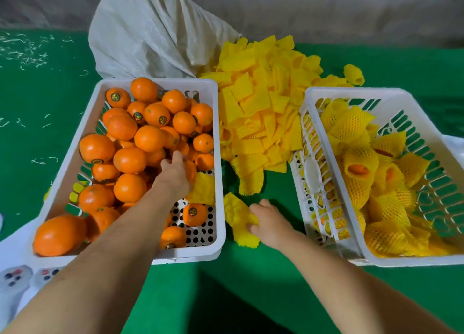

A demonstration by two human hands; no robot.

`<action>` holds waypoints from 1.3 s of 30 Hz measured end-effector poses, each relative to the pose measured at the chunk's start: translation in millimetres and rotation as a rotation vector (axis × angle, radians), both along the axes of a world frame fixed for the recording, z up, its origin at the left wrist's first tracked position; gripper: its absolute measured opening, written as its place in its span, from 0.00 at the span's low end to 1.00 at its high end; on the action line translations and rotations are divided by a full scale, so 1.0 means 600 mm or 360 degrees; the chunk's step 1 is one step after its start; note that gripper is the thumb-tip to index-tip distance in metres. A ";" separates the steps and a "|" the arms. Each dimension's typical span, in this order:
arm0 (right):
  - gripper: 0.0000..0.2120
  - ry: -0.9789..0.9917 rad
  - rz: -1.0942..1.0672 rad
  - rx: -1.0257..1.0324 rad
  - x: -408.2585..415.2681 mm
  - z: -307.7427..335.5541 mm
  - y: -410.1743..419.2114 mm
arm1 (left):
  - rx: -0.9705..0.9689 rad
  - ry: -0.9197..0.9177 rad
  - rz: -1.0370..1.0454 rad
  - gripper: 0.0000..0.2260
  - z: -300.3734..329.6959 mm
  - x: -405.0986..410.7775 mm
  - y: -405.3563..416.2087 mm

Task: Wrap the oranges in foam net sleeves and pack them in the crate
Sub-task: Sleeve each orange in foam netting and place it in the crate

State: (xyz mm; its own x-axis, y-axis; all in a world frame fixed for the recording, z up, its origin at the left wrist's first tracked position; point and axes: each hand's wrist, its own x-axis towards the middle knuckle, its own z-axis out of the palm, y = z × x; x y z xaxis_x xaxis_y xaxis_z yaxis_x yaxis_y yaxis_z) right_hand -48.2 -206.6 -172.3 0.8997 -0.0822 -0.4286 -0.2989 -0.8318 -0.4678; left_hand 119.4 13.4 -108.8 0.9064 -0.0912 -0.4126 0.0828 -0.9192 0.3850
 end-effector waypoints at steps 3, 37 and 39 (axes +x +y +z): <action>0.12 -0.0267 -0.0589 0.0519 -0.002 0.014 -0.009 | -0.0237 -0.0059 0.0129 0.35 0.025 -0.018 0.024; 0.14 -0.0976 -0.0183 0.0289 -0.048 0.267 0.048 | -0.2294 0.0321 0.0259 0.23 0.125 -0.252 -0.057; 0.21 -0.0992 -0.0079 -0.0017 -0.050 0.278 0.058 | -0.2314 0.0309 0.0276 0.22 0.124 -0.252 -0.059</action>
